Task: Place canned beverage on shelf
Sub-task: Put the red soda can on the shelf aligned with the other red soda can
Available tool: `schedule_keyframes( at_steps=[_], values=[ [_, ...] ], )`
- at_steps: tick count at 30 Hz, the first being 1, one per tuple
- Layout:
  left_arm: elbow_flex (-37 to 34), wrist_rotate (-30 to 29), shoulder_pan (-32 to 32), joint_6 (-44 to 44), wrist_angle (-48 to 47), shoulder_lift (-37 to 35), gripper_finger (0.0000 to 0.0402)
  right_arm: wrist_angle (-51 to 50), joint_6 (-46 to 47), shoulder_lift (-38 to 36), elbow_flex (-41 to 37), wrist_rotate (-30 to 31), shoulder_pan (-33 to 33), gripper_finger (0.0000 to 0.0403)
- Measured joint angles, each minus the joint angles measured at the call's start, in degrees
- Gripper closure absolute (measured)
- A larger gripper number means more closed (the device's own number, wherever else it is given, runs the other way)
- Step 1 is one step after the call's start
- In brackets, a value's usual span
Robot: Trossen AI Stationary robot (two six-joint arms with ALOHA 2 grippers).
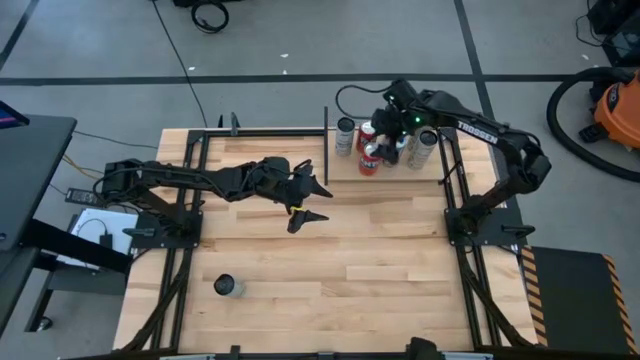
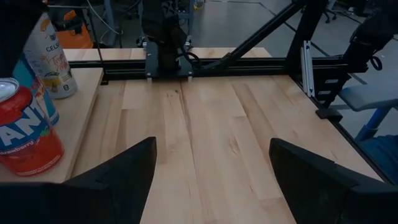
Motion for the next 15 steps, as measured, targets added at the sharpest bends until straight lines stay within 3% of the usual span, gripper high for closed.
schedule_keyframes(
  at_steps=[3, 9, 15],
  values=[
    [0.0, 0.0, 0.0, 0.0, 0.0, 0.0, 0.0088, 0.1, 7.8, -0.4, 0.0, 1.8, 0.7, 0.003],
    [0.0, 0.0, 0.0, 0.0, 0.0, 0.0, 0.0088, 1.5, 26.9, -0.2, 0.0, 13.8, 4.2, 0.003],
    [0.0, 0.0, 0.0, 0.0, -0.1, 0.0, 0.0088, 2.1, 34.5, -0.2, 0.0, 14.8, 6.7, 0.003]
  ],
)
